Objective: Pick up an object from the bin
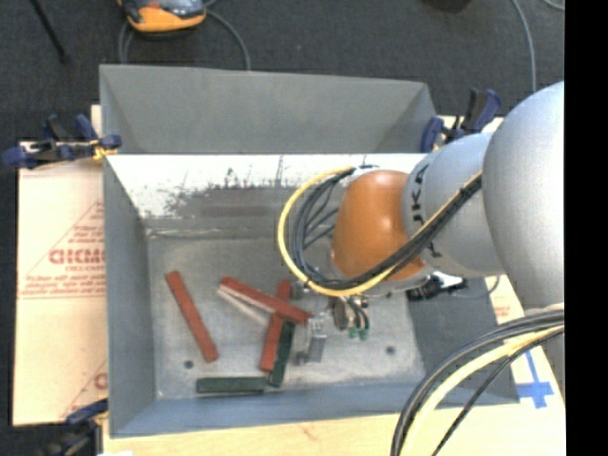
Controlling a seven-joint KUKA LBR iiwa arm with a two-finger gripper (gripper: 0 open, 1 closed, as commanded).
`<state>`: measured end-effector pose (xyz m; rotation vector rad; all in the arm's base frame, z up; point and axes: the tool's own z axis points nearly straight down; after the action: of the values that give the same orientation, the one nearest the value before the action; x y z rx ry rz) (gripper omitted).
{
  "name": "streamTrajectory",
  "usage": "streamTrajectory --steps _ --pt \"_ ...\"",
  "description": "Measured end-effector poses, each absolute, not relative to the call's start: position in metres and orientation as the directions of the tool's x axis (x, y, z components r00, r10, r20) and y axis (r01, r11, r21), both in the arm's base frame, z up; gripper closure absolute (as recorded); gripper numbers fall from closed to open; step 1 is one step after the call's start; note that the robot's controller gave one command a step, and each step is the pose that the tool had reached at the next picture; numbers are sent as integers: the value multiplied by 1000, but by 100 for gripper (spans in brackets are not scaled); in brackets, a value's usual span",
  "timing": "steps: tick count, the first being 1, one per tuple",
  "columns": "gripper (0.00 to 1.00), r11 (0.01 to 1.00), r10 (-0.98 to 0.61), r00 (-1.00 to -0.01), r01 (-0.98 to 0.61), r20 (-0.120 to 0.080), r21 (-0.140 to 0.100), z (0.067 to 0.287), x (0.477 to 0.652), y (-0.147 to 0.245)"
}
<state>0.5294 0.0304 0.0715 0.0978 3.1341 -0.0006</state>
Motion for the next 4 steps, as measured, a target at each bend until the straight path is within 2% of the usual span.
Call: streamTrajectory --steps 1,2,3,4 --pt "100 838 -545 -838 -545 -2 -1 71 512 62" --pt "0 839 -544 -839 -544 -1 0 70 512 61" --pt "0 839 -544 -839 -544 -1 0 70 512 61" --pt "100 693 -721 -693 -721 0 1 71 492 110"
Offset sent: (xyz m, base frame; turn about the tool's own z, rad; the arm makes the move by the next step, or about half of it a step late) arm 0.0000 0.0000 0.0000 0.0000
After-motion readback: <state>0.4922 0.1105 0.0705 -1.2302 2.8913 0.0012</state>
